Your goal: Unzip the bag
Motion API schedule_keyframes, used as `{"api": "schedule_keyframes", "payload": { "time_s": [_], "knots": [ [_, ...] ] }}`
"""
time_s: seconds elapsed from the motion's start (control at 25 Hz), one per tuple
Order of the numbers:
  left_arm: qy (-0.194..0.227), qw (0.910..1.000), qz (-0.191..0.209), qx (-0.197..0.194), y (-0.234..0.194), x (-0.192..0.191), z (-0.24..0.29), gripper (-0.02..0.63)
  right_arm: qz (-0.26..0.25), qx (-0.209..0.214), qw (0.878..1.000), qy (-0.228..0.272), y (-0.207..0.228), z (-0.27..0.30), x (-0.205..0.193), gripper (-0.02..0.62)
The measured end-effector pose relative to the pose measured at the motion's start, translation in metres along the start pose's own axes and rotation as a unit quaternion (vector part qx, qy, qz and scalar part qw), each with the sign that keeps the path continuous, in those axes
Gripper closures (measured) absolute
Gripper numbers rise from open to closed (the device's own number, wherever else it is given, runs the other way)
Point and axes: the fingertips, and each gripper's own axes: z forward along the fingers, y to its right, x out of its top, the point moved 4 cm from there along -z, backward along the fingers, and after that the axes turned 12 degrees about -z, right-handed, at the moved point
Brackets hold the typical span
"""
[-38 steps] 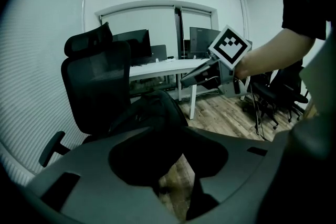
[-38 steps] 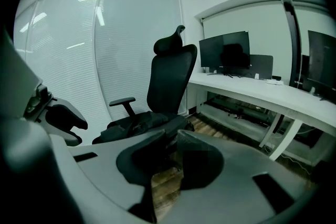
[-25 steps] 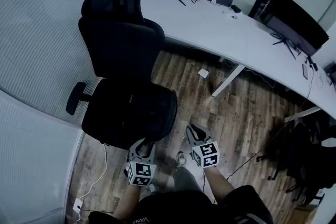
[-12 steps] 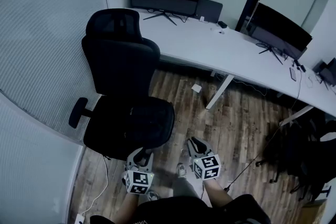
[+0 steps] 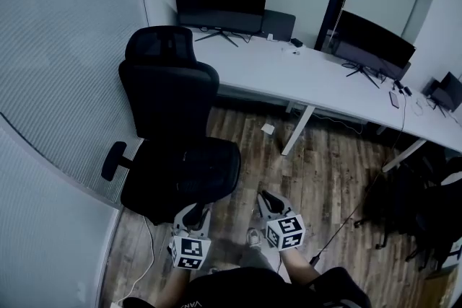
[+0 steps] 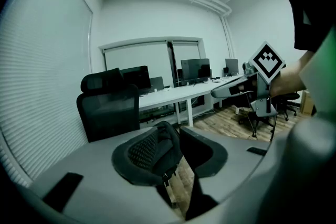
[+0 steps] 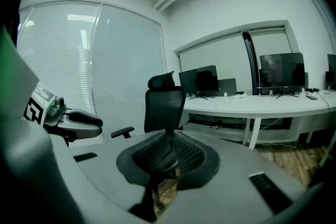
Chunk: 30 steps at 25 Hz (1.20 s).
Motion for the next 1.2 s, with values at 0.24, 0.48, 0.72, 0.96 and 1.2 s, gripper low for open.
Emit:
{"api": "schedule_keyframes", "payload": {
  "time_s": [0.24,0.48,0.72,0.96,1.2],
  "knots": [
    [0.022,0.9997,0.006,-0.005,0.006,0.002,-0.042,0.463,-0.004,0.005,1.000,0.028,-0.036,-0.030,0.014,0.546],
    [0.036,0.9993,-0.003,-0.011,0.008,-0.003,-0.077,0.466,0.001,0.018,0.999,0.042,-0.072,-0.056,0.021,0.546],
    [0.055,0.9985,0.001,-0.007,0.009,-0.013,-0.102,0.508,-0.004,0.030,0.998,0.053,-0.097,-0.075,0.027,0.546],
    [0.058,0.9983,0.004,-0.009,0.011,-0.016,-0.124,0.534,-0.012,0.043,0.998,0.053,-0.117,-0.085,0.029,0.546],
    [0.064,0.9978,0.007,-0.014,0.013,-0.015,-0.140,0.561,-0.019,0.053,0.997,0.048,-0.133,-0.093,0.030,0.546]
  ]
}}
